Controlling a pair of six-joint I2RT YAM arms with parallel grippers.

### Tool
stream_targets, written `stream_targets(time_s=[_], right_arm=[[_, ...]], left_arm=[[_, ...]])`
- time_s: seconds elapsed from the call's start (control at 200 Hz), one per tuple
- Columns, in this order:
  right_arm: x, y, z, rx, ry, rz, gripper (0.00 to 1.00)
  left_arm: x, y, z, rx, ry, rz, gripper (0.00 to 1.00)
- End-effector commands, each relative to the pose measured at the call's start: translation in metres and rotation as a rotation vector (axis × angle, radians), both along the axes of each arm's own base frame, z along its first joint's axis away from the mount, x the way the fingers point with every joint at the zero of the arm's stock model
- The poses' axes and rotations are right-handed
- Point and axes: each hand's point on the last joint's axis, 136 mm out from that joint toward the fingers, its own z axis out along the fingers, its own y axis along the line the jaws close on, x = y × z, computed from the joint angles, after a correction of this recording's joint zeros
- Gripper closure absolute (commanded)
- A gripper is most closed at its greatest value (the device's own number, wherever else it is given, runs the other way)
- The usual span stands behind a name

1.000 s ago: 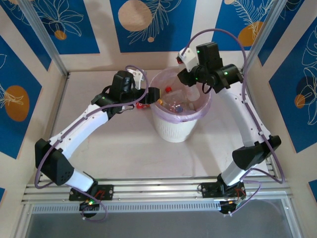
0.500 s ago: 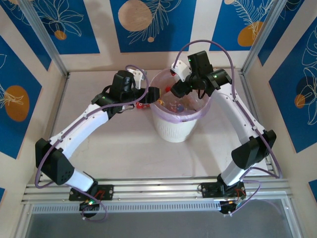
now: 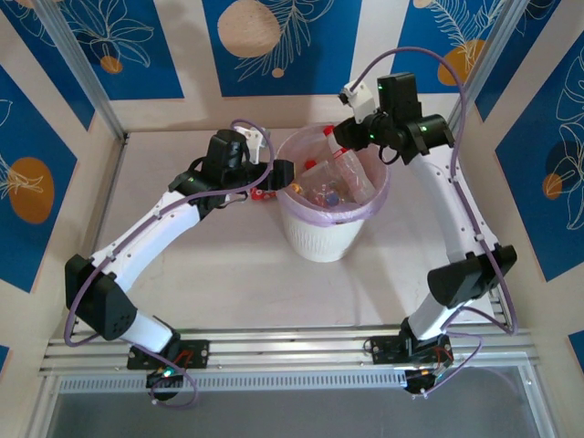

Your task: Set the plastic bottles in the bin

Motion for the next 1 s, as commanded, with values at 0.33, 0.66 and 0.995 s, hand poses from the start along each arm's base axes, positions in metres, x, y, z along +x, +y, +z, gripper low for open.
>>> stream_targets(time_s=[0.33, 0.66, 0.995], right_arm=[[-0.013, 0.032, -0.072, 0.145, 0.230, 0.090, 0.70], [-0.016, 0.025, -0.021, 0.169, 0.129, 0.056, 0.60], [-0.046, 0.001, 0.005, 0.125, 0.118, -0.056, 0.50]], left_arm=[[-0.004, -0.007, 0.000, -0.008, 0.009, -0.034, 0.14], [-0.007, -0.007, 0.012, -0.030, -0.012, -0.045, 0.13], [-0.011, 0.003, 0.038, -0.023, -0.080, -0.027, 0.10]])
